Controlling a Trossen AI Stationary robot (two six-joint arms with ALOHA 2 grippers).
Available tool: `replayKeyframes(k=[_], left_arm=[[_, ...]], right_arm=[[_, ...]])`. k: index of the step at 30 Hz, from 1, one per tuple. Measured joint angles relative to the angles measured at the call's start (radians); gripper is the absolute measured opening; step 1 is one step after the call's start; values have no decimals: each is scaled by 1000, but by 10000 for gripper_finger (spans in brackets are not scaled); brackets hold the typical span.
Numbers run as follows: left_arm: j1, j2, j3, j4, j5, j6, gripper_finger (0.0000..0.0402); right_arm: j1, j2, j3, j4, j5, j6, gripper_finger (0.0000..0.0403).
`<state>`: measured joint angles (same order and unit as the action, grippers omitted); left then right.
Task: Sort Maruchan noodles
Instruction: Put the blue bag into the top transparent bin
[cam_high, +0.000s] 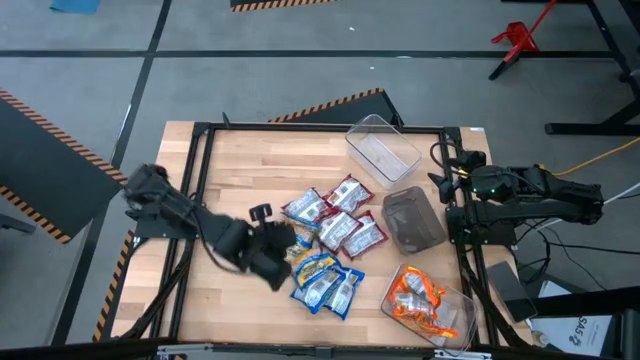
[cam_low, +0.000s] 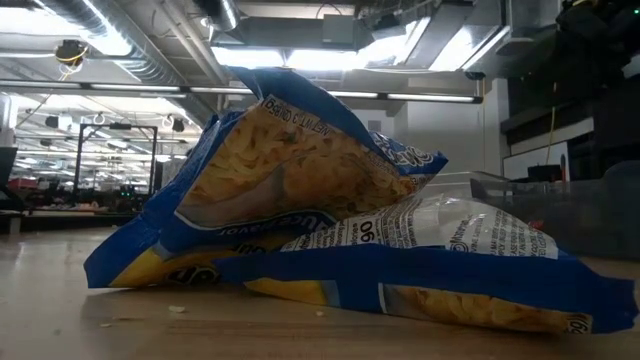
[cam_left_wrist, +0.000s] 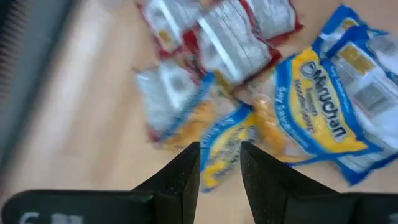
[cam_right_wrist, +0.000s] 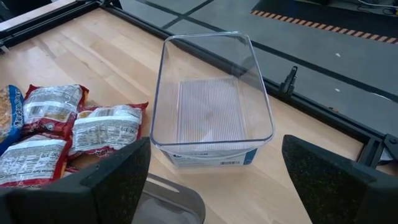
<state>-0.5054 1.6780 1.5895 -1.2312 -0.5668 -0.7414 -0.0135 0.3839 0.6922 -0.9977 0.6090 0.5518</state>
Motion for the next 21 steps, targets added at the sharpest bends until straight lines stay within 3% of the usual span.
replayKeyframes(k=[4, 9, 14, 21], left_arm=[[106, -167, -341, 374, 182, 69, 108], [239, -304, -616, 518, 166, 0, 108], [351, -362, -742, 510, 180, -143, 108], [407, -370, -778, 513, 157, -61, 108]], right_arm=[[0, 0, 0, 0, 0, 0, 351], [0, 0, 0, 0, 2, 2, 351], [0, 0, 0, 1, 3, 3, 351], [0, 0, 0, 1, 8, 4, 351]])
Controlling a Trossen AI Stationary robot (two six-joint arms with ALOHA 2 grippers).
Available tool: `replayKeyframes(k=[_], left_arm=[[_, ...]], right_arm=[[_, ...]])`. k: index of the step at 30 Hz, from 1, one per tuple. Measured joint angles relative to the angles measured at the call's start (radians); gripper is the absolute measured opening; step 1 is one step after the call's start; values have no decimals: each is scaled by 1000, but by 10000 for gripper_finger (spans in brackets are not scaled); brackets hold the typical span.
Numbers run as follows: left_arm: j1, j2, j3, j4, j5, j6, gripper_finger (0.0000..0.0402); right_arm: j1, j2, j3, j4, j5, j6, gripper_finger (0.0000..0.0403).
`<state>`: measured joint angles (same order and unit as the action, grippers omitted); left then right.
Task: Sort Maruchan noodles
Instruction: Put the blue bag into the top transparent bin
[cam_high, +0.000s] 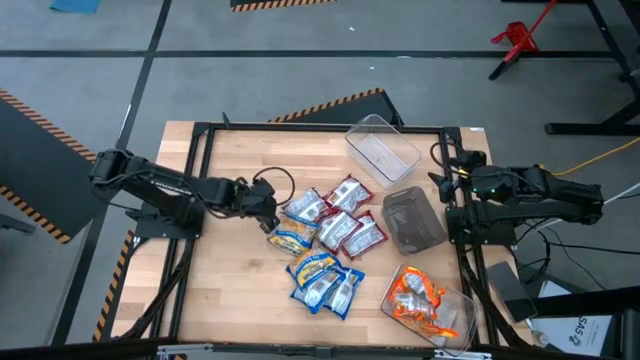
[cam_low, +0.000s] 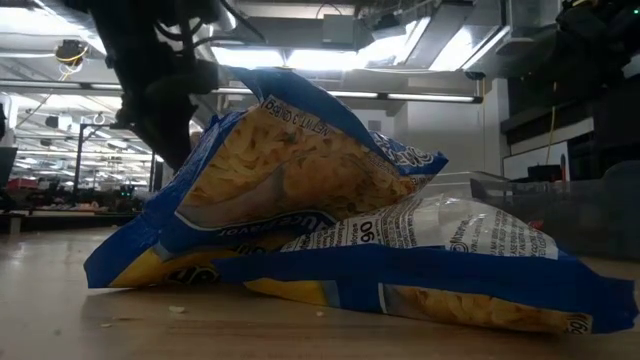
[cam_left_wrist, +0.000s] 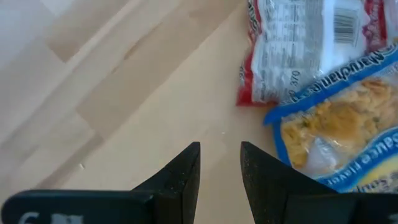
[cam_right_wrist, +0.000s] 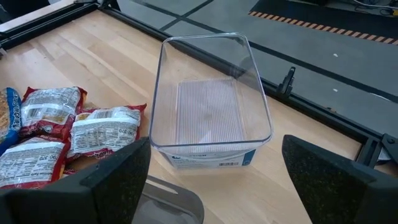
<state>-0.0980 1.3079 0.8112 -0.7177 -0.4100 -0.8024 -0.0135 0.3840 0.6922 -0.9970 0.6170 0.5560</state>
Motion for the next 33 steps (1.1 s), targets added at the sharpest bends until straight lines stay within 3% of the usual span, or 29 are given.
replayKeyframes(k=[4, 8, 10, 13, 18, 21, 25, 33], left_arm=[[18, 0, 0, 36, -79, -7, 108], [32, 0, 0, 62, -78, -3, 108], [56, 4, 0, 82, -33, -2, 109], [117, 19, -2, 87, 119, 54, 117], [130, 16, -21, 179, 167, 218, 145], [150, 15, -44, 239, 227, 231, 167], [154, 15, -139, 385, 332, 176, 196], [147, 15, -397, 790, 357, 18, 224]], right_arm=[[0, 0, 0, 0, 0, 1, 351], [0, 0, 0, -1, 11, 41, 351], [0, 0, 0, -2, 19, 73, 351], [0, 0, 0, -10, 18, 92, 351], [0, 0, 0, -13, 19, 31, 351], [0, 0, 0, -2, 24, 22, 351], [0, 0, 0, 7, 28, 17, 351], [0, 0, 0, 1, 34, 20, 351]])
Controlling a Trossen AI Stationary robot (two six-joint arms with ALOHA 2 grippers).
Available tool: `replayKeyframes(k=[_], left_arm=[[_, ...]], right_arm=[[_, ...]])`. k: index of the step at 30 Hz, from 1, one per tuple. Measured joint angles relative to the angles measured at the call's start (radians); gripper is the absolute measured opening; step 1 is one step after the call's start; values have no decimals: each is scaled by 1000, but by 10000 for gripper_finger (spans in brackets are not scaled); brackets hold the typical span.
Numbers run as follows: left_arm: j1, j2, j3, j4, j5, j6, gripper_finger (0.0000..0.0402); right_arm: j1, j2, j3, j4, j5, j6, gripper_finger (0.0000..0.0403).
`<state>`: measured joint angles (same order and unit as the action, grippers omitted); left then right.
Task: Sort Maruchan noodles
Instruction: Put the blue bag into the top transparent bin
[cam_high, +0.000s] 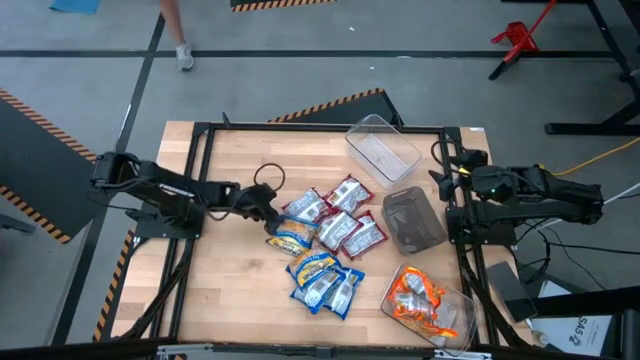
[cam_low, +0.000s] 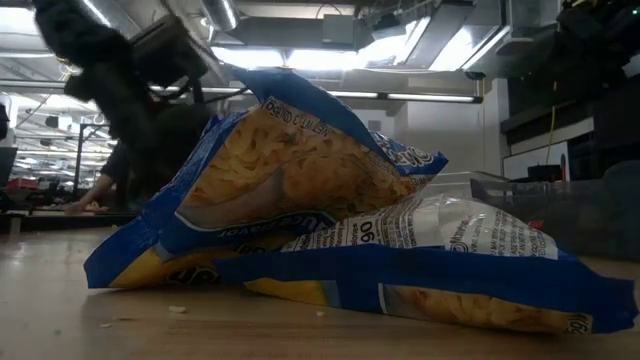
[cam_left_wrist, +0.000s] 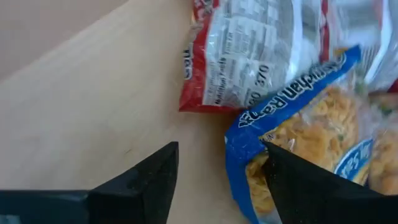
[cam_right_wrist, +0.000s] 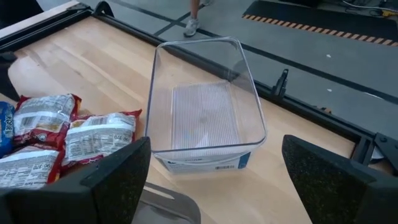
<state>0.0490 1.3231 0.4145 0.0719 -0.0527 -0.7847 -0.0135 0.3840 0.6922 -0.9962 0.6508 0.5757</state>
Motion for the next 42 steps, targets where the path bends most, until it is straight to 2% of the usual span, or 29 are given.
replayKeyframes(k=[5, 14, 19, 29, 38, 42], left_arm=[[-45, 0, -60, 213, 56, -71, 228], [-152, 23, -62, 236, -42, -108, 228], [-189, 68, -62, 301, -50, -136, 222], [-258, 222, -60, 478, -50, -256, 131], [-258, 203, -62, 552, -69, -287, 20], [-258, 201, -62, 602, -77, -315, 7]], right_arm=[[0, 0, 0, 0, 3, 2, 351], [0, 0, 0, -1, 2, 2, 351], [0, 0, 0, -1, -1, 2, 351], [0, 0, 0, -1, -5, 2, 351], [0, 0, 0, 0, 8, 2, 351], [0, 0, 0, 0, 7, 3, 351]])
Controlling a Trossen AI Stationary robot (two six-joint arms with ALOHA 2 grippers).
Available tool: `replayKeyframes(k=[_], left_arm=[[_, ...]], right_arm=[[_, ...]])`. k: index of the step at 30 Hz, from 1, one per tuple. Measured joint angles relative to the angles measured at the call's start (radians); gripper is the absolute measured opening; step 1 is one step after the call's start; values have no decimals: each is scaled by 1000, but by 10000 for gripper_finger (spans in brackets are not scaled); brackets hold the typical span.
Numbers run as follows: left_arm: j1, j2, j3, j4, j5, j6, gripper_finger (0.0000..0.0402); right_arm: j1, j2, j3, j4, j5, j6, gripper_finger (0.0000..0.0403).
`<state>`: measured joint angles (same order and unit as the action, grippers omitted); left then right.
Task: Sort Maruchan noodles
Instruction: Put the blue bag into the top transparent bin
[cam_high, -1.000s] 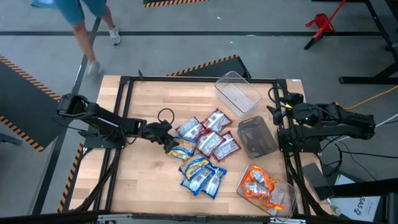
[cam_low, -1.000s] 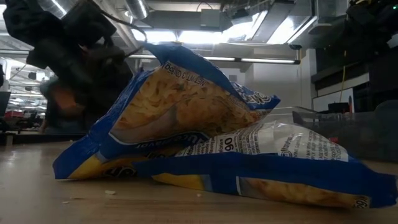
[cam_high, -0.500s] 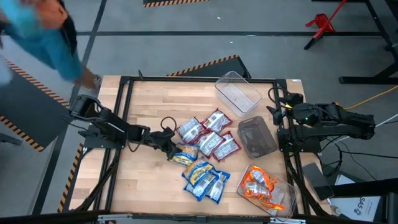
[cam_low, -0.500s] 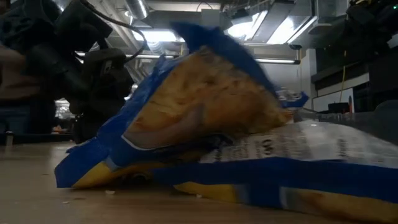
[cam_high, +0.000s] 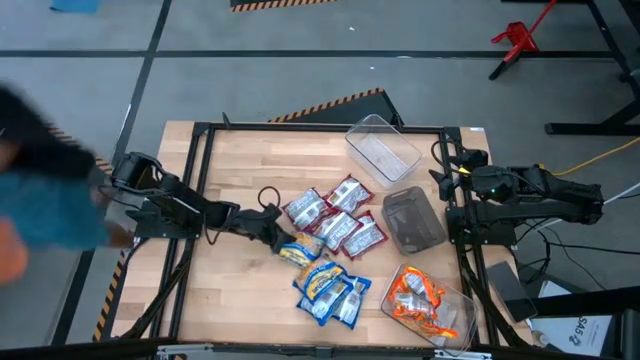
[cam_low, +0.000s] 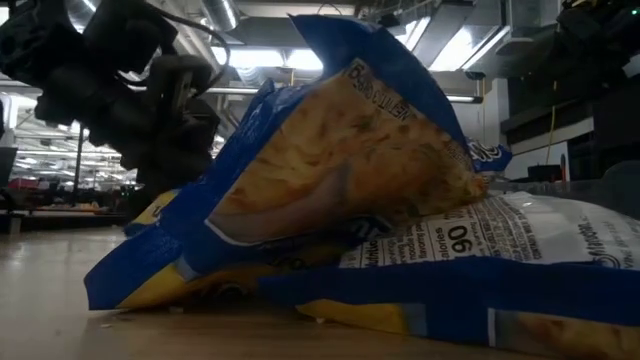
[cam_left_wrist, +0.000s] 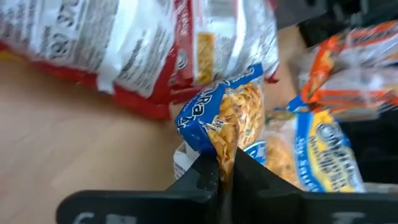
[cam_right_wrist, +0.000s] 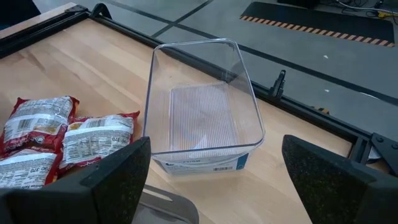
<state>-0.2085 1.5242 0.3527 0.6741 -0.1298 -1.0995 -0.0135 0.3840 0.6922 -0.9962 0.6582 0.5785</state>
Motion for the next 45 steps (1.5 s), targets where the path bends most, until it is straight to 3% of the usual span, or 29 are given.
replayKeyframes(k=[8, 16, 23, 31, 45], left_arm=[[24, -1, 20, 161, -37, -25, 4], [88, -1, 131, 172, -41, 6, 3], [169, -1, 318, 153, -36, 158, 2], [339, 20, 569, -99, -70, 369, 2], [535, 321, 947, -108, -71, 452, 2]], right_arm=[[0, 0, 0, 0, 0, 0, 351], [0, 0, 0, 1, 0, 0, 351], [0, 0, 0, 0, 10, 15, 351], [0, 0, 0, 2, 46, 24, 351], [0, 0, 0, 3, 49, 26, 351]])
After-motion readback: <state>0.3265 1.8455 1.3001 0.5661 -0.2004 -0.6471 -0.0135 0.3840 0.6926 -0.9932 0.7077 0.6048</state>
